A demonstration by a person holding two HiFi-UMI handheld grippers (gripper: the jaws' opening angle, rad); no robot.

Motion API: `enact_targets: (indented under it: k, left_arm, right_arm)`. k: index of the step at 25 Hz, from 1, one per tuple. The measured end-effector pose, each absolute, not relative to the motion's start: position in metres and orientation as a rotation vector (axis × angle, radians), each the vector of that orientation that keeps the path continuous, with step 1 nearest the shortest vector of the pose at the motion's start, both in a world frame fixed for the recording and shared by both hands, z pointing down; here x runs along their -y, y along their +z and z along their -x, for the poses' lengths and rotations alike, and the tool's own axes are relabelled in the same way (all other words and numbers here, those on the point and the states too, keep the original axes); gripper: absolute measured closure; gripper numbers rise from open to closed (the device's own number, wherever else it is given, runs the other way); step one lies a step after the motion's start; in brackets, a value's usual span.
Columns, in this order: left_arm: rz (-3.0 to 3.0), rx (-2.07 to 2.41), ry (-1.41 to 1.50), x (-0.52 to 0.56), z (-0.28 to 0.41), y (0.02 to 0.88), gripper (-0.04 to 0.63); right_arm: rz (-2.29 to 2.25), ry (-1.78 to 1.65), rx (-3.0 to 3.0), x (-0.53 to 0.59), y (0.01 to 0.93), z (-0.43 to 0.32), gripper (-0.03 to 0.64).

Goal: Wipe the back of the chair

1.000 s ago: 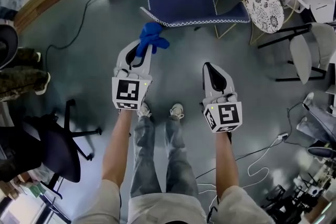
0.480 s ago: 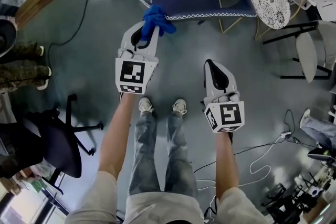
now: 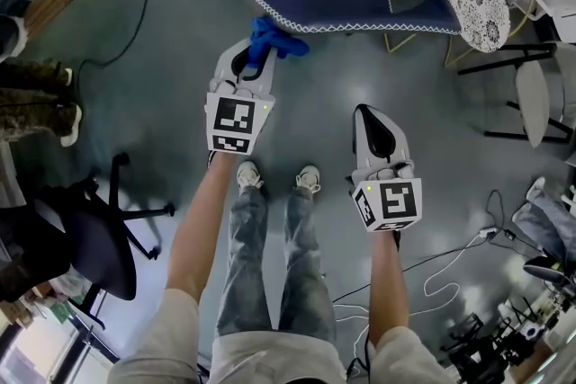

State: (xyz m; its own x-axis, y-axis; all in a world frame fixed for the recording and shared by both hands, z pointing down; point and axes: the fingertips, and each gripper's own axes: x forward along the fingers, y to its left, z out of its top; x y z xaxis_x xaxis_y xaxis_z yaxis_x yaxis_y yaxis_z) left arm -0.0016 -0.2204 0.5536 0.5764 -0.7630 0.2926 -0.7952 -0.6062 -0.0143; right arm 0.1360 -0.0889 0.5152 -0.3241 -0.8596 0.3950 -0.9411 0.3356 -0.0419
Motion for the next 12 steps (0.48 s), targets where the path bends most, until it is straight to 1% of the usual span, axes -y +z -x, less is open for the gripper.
enact_targets:
  k: [12]
  left_arm:
    - [-2.546,1.282,0.483,0.250,0.009,0.626,0.551]
  right_arm:
    - [-1.592,0.420,2.289,0.103,0.538,-0.135,0.617]
